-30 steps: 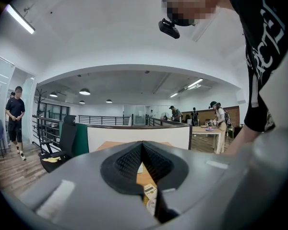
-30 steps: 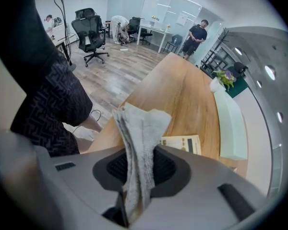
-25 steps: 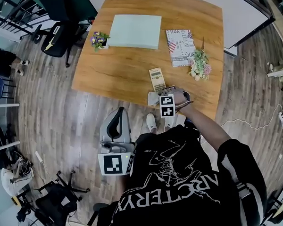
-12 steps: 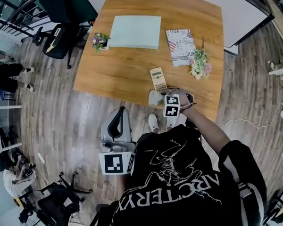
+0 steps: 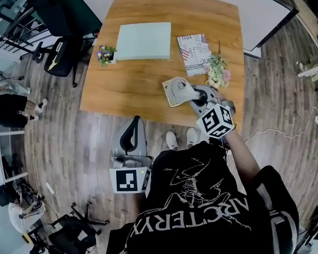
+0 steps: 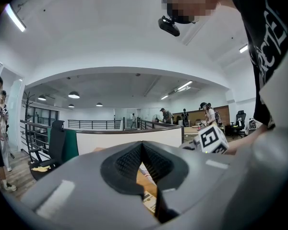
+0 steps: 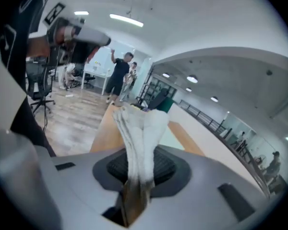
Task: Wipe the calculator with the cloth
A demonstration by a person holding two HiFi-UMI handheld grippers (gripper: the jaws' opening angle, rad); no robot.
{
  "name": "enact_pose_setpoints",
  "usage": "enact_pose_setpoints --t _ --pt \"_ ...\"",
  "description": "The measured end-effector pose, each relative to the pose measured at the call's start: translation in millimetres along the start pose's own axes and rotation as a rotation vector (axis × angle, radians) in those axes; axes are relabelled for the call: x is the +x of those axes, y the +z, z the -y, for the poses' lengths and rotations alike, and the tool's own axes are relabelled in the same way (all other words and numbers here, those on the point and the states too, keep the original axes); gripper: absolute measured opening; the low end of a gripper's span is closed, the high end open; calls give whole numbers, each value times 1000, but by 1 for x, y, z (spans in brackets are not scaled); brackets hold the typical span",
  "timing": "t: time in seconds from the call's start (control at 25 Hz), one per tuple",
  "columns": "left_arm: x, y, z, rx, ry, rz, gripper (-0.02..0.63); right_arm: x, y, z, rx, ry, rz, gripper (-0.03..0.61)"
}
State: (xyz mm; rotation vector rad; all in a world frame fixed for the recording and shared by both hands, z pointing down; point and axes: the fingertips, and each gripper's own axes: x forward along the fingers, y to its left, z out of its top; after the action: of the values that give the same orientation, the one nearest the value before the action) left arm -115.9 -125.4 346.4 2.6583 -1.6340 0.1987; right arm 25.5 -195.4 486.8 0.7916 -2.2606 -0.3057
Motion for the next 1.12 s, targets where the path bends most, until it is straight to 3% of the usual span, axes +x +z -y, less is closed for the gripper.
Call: enact_pose_setpoints --t 0.24,0.4,0.6,1.12 --pt "16 18 9 39 -46 56 9 -101 58 66 164 -209 340 94" --pt "21 31 13 57 -62 81 9 -152 73 84 247 -285 454 94" --pt "25 40 8 78 -44 104 9 -183 80 90 196 -385 520 94" --pt "23 51 -3 92 -7 124 9 -189 89 88 250 -362 594 94"
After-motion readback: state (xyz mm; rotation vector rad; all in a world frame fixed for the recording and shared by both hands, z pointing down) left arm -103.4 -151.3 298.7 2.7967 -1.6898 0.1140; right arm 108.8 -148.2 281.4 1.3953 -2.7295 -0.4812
